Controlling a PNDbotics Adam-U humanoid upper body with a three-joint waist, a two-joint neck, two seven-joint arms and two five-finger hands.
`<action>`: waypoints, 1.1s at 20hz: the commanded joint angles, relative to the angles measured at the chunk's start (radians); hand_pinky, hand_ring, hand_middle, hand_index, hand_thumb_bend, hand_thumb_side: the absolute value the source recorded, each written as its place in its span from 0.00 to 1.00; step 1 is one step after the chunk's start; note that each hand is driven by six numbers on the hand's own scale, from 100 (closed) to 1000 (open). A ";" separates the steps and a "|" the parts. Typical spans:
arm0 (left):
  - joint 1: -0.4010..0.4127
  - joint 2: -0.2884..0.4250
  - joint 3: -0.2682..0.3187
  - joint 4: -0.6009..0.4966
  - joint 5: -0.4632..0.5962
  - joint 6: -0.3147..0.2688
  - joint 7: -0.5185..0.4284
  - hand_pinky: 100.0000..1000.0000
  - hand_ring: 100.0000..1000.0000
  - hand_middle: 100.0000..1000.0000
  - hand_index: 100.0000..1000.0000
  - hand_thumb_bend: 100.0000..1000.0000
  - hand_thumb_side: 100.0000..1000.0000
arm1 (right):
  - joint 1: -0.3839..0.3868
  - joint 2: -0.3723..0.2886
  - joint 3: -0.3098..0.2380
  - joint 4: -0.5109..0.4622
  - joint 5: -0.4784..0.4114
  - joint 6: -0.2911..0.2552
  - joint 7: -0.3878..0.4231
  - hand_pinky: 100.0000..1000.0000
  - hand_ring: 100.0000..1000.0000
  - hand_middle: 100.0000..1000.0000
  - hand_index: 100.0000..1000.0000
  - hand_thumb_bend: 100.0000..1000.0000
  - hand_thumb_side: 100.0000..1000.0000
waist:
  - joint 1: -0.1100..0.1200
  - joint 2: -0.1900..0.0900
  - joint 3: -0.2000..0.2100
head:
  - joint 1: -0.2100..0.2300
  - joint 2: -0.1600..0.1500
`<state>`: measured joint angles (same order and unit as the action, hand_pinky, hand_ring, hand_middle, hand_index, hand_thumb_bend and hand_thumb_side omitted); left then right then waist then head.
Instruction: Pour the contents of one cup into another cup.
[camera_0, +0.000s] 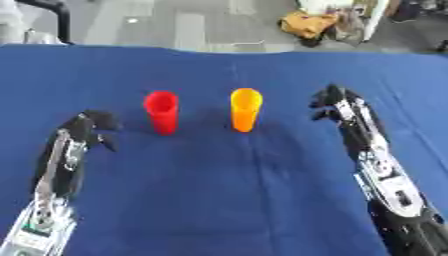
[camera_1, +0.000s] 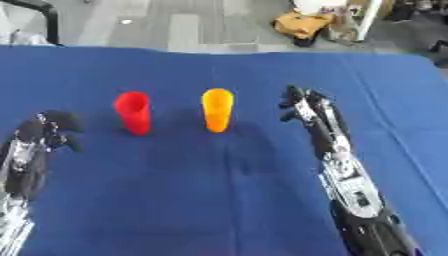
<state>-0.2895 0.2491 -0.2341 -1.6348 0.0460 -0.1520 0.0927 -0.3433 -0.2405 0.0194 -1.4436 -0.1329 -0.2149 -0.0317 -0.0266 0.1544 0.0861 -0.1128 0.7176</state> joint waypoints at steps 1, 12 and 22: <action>-0.008 0.009 0.013 -0.006 -0.006 -0.005 -0.006 0.34 0.61 0.60 0.62 0.79 0.71 | -0.013 -0.009 -0.007 -0.012 0.001 -0.002 -0.003 0.43 0.58 0.43 0.59 0.55 0.68 | 0.002 -0.012 -0.002 | 0.001 -0.008; -0.027 0.024 0.034 0.037 -0.163 0.010 0.030 0.45 0.74 0.74 0.81 0.75 0.30 | -0.015 -0.013 -0.011 -0.015 0.000 -0.001 -0.013 0.43 0.58 0.44 0.60 0.55 0.68 | 0.005 -0.014 -0.006 | -0.001 -0.007; -0.108 0.021 0.032 0.192 -0.308 0.094 0.149 0.48 0.78 0.76 0.83 0.81 0.30 | -0.015 -0.013 -0.010 -0.015 -0.001 -0.001 -0.011 0.43 0.58 0.44 0.60 0.55 0.68 | 0.006 -0.014 -0.011 | 0.001 -0.005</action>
<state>-0.3817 0.2556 -0.2050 -1.4499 -0.2456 -0.0655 0.2239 -0.3436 -0.2405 0.0135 -1.4436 -0.1329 -0.2150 -0.0407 -0.0233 0.1544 0.0753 -0.1129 0.7177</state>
